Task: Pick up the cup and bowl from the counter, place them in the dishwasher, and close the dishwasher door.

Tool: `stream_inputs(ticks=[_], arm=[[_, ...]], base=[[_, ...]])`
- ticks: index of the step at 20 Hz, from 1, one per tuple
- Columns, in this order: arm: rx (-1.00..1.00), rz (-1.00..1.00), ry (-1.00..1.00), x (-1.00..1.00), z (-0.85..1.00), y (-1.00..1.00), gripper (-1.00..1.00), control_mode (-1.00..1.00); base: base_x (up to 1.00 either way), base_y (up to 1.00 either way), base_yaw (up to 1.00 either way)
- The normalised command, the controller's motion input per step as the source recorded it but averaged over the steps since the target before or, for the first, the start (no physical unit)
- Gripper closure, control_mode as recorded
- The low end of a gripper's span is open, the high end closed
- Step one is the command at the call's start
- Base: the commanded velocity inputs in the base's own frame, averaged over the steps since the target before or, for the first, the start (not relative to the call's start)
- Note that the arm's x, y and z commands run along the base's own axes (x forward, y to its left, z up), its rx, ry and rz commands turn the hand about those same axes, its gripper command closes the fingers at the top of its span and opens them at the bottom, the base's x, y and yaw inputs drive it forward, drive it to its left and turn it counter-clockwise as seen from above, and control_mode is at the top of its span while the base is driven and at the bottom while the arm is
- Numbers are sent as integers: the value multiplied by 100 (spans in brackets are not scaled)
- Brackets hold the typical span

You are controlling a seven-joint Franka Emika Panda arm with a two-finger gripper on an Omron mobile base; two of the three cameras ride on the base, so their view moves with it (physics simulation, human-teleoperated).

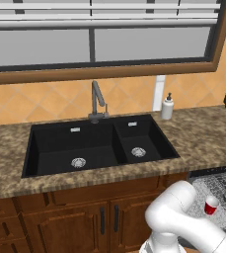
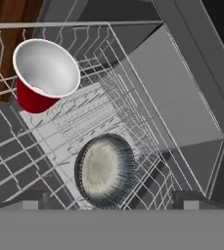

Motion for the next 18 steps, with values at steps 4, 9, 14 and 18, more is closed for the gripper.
stream_inputs(ticks=[4, 9, 14, 18], arm=[[7, 0, -3, 0, 35, -13, -100, -100], [6, 0, -1, -4, 22, -12, -100, -100], [0, 10, -3, -32, 0, 21, -100, -100], [0, 9, 1, -5, 15, 6, -100, -100]], base=[[0, 0, 0], [0, 0, 0], [0, 0, 0], [0, 0, 0]])
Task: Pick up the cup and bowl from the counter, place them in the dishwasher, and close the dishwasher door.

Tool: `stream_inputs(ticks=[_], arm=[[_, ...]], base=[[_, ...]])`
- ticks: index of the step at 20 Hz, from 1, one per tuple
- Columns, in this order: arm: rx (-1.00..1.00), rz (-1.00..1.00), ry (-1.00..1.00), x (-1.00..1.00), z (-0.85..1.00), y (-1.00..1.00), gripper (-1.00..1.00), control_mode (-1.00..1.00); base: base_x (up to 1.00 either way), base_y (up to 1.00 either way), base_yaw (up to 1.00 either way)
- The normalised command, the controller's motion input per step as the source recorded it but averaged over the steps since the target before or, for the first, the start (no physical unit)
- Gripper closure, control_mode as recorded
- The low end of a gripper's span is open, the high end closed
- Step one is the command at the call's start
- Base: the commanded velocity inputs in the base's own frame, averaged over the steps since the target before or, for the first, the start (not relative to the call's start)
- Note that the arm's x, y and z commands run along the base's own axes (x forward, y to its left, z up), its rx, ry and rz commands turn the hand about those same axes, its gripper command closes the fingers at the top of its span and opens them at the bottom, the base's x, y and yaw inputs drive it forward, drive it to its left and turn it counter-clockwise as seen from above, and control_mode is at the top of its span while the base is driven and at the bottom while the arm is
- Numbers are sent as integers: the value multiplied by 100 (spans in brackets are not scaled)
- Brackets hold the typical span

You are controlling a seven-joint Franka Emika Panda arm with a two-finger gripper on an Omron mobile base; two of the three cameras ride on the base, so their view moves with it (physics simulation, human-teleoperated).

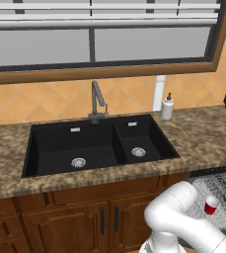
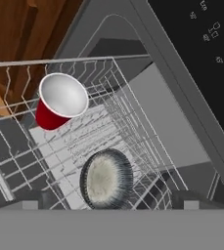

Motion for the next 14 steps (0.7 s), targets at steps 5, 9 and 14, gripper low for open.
stream_inputs(ticks=[5, 9, 14], arm=[[0, 24, 6, -48, 47, 0, -100, -100], [0, 29, 2, -65, 15, 0, -100, -100], [1, 30, -4, -74, -24, 0, -100, -100]], base=[[0, 0, 0], [0, 0, 0], [0, 0, 0]])
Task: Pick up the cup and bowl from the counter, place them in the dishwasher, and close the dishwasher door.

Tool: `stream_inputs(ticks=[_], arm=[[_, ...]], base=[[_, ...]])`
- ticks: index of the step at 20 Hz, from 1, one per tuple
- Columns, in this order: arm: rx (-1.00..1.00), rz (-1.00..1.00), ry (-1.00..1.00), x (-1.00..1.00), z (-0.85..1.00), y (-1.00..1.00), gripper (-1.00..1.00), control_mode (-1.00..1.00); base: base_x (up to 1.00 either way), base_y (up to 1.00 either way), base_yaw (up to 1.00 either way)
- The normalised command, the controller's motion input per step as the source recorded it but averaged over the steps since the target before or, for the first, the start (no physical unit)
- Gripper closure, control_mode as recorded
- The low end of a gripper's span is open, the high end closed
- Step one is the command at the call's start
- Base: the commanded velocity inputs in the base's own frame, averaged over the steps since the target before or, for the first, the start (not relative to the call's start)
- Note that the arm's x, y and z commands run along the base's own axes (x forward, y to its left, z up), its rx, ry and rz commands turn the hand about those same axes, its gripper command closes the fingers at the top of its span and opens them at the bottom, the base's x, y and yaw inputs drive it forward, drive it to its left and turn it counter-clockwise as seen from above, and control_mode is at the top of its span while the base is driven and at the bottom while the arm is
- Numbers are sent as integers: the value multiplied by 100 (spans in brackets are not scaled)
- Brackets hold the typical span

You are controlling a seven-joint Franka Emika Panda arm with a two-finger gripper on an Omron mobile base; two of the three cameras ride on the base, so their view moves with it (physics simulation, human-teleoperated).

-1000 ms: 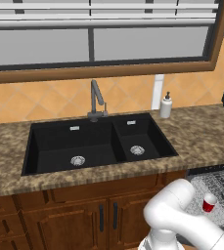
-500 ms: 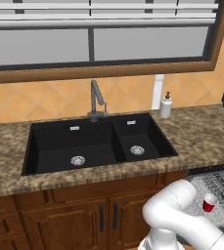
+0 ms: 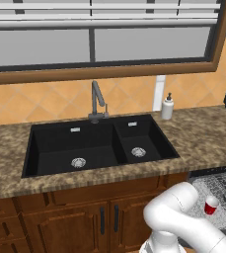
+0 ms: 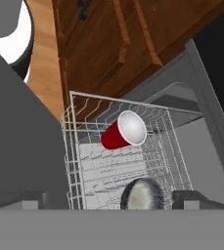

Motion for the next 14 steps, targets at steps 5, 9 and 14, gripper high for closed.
stream_inputs(ticks=[5, 9, 14], arm=[[0, 23, -31, -53, -1, -9, -100, -100], [0, 19, -30, -43, -16, -5, -100, -100], [0, 19, -9, -19, -36, -7, -100, -100]], base=[[0, 0, 0], [0, 0, 0], [0, 0, 0]])
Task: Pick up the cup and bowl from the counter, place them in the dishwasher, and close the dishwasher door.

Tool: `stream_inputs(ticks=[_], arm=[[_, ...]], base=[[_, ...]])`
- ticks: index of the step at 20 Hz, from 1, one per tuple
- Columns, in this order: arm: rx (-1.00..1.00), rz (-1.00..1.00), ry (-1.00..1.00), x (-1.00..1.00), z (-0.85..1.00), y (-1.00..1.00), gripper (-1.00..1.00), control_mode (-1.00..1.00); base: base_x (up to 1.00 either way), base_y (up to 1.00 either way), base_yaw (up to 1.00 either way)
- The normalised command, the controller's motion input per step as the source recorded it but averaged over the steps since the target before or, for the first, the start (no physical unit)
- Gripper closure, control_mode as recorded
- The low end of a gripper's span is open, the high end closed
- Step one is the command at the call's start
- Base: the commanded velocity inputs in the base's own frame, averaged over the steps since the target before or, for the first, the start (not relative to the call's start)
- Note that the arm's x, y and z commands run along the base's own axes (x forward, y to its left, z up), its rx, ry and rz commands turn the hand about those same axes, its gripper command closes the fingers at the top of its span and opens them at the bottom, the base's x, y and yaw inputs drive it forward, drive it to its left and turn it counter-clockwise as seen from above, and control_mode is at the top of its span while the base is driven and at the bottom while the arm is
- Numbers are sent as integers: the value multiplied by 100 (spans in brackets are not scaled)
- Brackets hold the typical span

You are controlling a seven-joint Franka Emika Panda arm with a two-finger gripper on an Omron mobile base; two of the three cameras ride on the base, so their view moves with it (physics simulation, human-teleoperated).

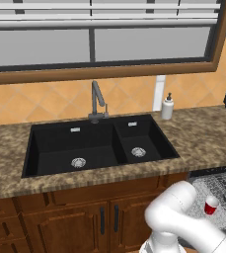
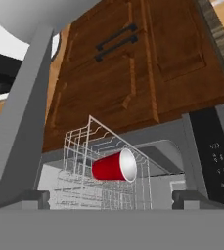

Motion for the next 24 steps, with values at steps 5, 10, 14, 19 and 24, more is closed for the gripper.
stream_inputs(ticks=[5, 10, 14, 19, 24], arm=[[0, 15, -7, -3, -36, -11, -100, -100], [0, 3, -8, -19, -33, -21, -100, -100], [5, 0, -5, -32, -27, -15, -100, -100], [6, 0, -19, -37, -64, 3, -100, -100], [5, 0, -25, -4, -76, 22, -100, -100]], base=[[0, 0, 0], [0, 0, 0], [0, 0, 0], [0, 0, 0], [0, 0, 0]])
